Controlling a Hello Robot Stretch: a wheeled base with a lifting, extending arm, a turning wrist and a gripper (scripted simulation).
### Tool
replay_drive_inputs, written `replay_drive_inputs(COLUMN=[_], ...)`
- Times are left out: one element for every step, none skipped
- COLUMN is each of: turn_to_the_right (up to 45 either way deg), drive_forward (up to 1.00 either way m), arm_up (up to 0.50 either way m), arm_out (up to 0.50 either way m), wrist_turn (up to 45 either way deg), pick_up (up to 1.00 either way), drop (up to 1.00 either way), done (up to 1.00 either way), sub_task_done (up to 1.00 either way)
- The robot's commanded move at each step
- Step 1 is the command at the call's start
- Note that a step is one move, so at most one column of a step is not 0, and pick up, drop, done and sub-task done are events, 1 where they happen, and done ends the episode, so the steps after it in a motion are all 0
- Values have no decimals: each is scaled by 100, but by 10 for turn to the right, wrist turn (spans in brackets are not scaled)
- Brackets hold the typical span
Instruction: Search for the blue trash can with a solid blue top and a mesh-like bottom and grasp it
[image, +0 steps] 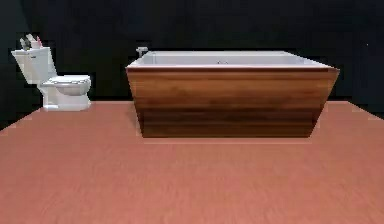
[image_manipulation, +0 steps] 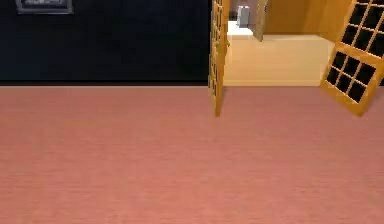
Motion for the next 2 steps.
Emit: replay_drive_inputs(turn_to_the_right=[-450,-420], drive_forward=[0,0], arm_up=[0,0], arm_out=[0,0], wrist_turn=[0,0], pick_up=[0,0], drop=[0,0], done=[0,0], sub_task_done=[0,0])
